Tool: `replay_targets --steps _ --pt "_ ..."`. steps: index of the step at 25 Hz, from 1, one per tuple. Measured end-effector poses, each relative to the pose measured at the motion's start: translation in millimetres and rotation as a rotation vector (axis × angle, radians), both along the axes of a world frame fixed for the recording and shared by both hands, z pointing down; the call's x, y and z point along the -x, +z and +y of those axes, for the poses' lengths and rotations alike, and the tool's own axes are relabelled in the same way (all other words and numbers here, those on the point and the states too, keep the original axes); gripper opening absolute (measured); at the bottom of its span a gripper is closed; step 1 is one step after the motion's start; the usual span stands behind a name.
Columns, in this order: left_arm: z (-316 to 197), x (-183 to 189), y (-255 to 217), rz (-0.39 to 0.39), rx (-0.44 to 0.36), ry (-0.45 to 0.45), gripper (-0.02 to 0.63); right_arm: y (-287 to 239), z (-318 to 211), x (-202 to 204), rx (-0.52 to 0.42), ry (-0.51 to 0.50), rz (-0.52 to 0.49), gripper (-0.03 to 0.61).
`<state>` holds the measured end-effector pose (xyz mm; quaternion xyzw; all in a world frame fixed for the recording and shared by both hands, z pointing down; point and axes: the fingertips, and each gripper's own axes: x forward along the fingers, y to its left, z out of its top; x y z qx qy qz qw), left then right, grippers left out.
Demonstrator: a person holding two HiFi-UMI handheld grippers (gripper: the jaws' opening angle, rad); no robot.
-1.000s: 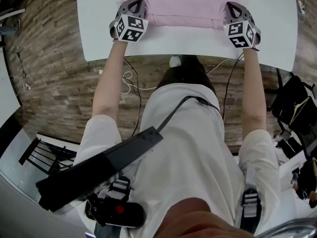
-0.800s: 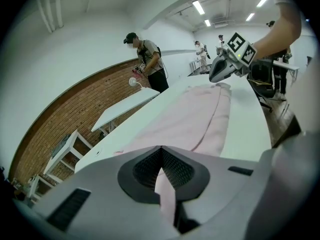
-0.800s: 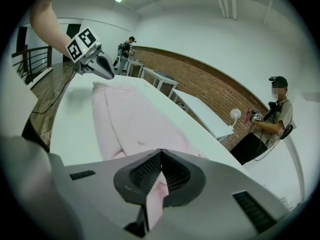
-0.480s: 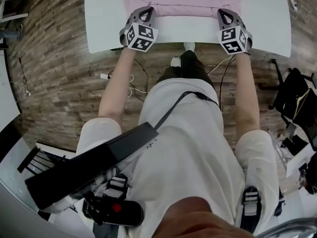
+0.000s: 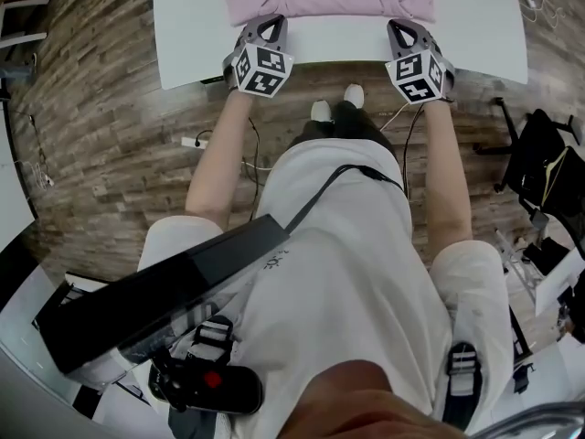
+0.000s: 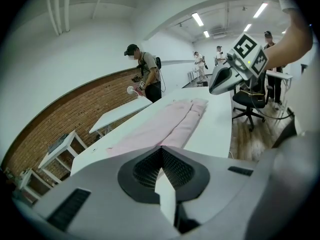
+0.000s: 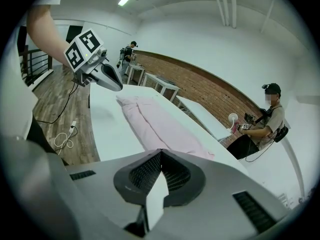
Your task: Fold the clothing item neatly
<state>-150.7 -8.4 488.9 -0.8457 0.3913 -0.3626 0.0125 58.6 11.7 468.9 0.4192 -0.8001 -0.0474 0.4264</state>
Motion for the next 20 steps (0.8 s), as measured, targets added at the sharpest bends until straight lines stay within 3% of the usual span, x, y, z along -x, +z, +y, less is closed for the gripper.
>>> replay_targets --steps 9,20 --pt "63 -22 -3 0.014 0.022 0.009 0.002 -8 41 0 -0.002 -0.015 -0.040 0.003" --pt "132 -49 -21 0.049 -0.007 -0.058 0.002 -13 121 -5 -0.005 -0.093 -0.065 0.003"
